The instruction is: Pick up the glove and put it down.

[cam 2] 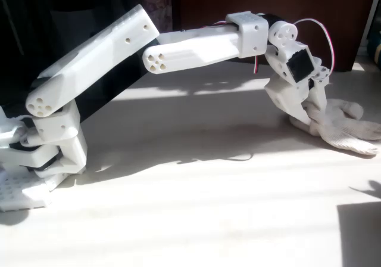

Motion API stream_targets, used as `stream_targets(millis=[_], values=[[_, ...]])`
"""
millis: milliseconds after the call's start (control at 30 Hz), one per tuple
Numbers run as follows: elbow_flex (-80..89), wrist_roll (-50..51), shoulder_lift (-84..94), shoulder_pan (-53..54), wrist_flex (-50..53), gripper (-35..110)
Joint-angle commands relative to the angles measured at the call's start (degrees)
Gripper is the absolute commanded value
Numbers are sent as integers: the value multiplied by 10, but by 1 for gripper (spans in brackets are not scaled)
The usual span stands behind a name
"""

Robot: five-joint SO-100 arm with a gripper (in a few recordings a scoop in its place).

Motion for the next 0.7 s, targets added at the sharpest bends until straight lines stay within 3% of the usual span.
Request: stream_targets(millis=[0, 433, 667], values=[[-21, -5, 4, 6, -6, 0], [-18, -4, 98, 25, 4, 0], [-21, -5, 149, 69, 76, 0]])
